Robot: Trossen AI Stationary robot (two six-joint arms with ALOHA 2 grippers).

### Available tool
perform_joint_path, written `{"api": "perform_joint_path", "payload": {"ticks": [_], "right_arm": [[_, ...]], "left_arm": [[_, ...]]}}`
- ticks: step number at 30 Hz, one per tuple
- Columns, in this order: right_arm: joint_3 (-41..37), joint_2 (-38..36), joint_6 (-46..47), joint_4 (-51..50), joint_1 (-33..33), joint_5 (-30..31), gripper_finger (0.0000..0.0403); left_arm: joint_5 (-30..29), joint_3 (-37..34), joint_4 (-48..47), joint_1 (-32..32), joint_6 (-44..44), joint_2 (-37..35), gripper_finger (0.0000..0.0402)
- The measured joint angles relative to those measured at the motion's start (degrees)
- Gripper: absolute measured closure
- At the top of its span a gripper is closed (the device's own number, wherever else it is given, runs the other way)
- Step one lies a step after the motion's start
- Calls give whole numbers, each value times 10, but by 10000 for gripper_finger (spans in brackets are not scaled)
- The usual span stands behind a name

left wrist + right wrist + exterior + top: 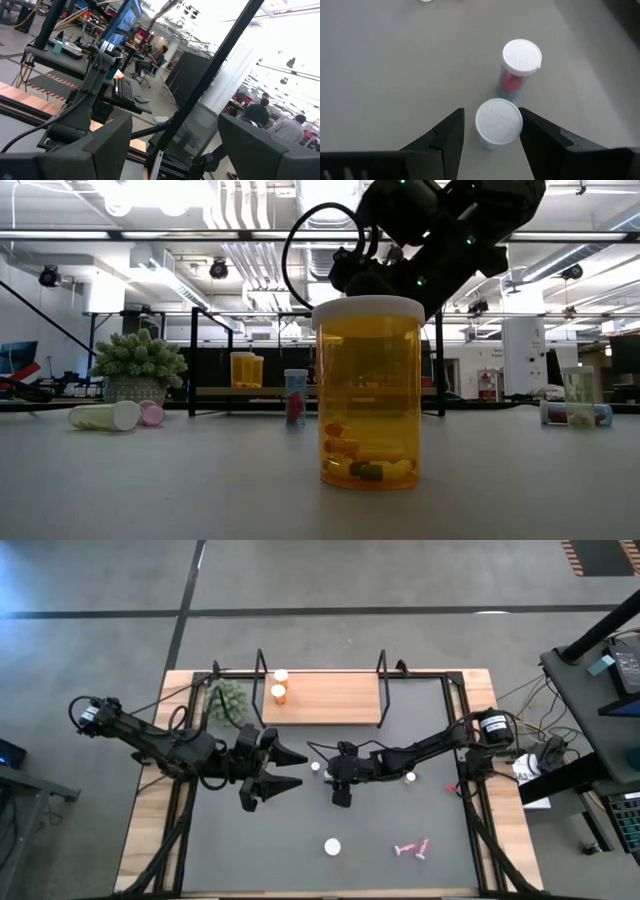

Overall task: Pick and place medicine bottles onto shelf by color
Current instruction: Put the middle blue pill bottle on the shelf

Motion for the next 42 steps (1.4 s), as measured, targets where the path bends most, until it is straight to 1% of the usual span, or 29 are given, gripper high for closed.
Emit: {"api": "perform_joint_path", "payload": {"ticks": [6,16,22,28,32,34,38,42], "right_arm": [[0,0,14,-2,0,0,236],[0,0,14,-4,0,-1,286],[0,-4,14,-6,0,-2,288],[0,-46,13,-12,-8,-3,287],[0,-83,15,-32,-36,2,287],[0,-97,41,-31,-56,23,288],[0,-106,128,-32,-107,73,290],[0,-104,225,-34,-153,76,290]], "left_arm": [[1,0,0,0,0,0,123],[5,0,0,0,0,0,123],[5,0,0,0,0,0,123],[4,0,1,0,0,0,123],[4,1,1,0,3,-2,123],[4,1,0,0,4,-6,123],[4,2,2,3,23,-15,123],[4,2,1,4,62,-31,123]]}}
